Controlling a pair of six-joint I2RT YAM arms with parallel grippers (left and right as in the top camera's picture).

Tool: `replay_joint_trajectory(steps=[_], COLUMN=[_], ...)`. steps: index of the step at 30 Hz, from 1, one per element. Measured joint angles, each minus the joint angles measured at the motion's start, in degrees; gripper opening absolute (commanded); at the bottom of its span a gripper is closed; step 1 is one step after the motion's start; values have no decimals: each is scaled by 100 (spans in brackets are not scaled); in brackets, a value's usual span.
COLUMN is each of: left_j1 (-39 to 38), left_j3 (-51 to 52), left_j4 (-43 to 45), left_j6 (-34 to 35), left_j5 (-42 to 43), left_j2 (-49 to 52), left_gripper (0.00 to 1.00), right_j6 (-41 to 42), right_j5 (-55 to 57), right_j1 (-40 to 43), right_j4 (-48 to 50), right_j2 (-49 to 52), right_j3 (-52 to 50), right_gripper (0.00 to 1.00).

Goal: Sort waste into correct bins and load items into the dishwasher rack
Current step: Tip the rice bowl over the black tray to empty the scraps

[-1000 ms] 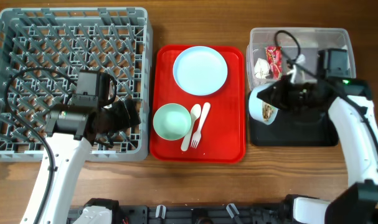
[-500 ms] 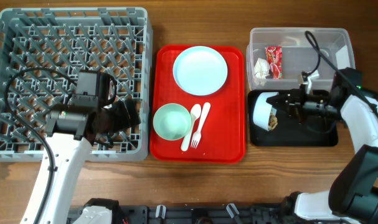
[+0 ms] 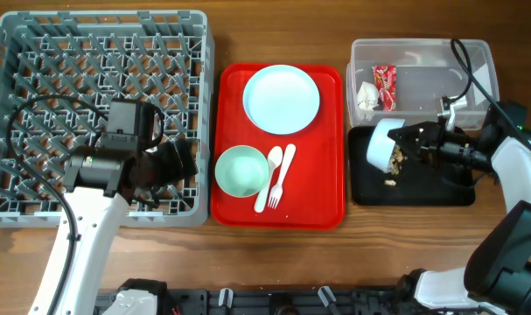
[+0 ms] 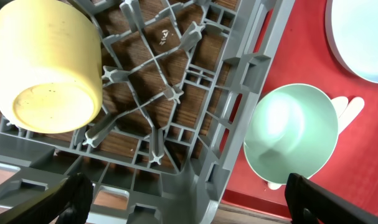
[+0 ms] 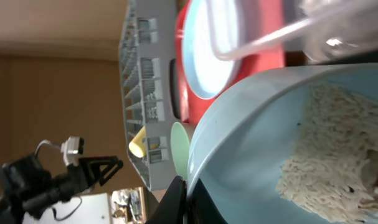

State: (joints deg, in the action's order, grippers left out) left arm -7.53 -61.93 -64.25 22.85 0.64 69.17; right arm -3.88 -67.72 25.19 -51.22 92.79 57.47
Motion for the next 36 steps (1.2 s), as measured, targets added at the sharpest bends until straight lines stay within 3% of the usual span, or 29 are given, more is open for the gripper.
replay_joint_trajectory(steps=[14,27,36], left_j1=[0,0,0], left_j3=[0,0,0], left_j4=[0,0,0], left_j6=[0,0,0], left_j5=[0,0,0], left_j2=[0,0,0], left_gripper=[100,100,100], right_j6=[-437,-361,295], right_j5=[-1451,-1436,-1366], right_j1=[0,0,0], right_j4=[184,511,942], right_j2=[0,0,0], right_j3=[0,0,-2], right_gripper=[4,4,4])
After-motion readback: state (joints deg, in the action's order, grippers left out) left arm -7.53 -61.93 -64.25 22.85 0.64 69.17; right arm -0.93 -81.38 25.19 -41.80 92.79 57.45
